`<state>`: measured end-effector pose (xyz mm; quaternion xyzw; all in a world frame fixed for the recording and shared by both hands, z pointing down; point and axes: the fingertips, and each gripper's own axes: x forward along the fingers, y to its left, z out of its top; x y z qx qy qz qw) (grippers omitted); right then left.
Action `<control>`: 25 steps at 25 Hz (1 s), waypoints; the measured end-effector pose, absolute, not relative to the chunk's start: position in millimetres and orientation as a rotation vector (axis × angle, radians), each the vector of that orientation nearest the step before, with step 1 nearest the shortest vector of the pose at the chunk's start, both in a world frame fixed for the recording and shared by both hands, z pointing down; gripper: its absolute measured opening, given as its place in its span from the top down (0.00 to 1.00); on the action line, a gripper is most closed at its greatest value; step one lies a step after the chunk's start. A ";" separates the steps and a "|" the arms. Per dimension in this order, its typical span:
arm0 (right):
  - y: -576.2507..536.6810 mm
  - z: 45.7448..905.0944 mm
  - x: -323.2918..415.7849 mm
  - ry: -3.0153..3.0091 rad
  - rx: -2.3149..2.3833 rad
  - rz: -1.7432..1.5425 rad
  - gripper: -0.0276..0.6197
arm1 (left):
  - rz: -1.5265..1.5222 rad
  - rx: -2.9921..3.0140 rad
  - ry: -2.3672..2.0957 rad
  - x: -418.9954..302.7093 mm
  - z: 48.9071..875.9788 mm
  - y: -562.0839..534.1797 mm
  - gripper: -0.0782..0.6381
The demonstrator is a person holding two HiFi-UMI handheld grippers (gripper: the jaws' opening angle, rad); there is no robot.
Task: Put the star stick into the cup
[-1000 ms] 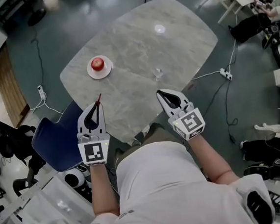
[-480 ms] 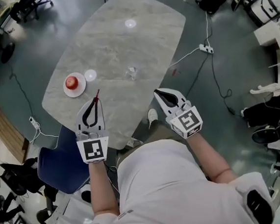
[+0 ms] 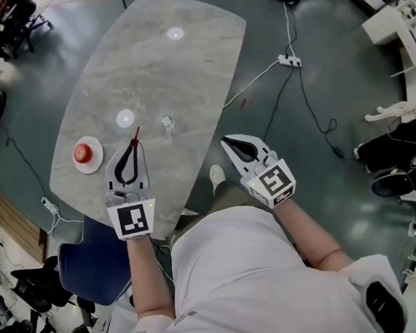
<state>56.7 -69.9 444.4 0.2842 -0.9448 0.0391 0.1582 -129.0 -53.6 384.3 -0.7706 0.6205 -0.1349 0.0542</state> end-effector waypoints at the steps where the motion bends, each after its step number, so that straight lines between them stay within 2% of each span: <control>1: -74.9 446.2 62.6 -2.700 0.821 0.123 0.94 | -0.405 -2.349 1.880 -123.8 382.7 -61.9 0.87; 13: -129.4 457.9 120.1 -2.658 0.925 0.193 0.94 | -0.354 -2.457 1.849 -81.8 393.1 -143.5 0.87; 25: -145.1 477.2 145.7 -2.583 0.958 0.234 0.94 | -0.452 -2.537 1.850 -68.6 458.9 -169.3 0.87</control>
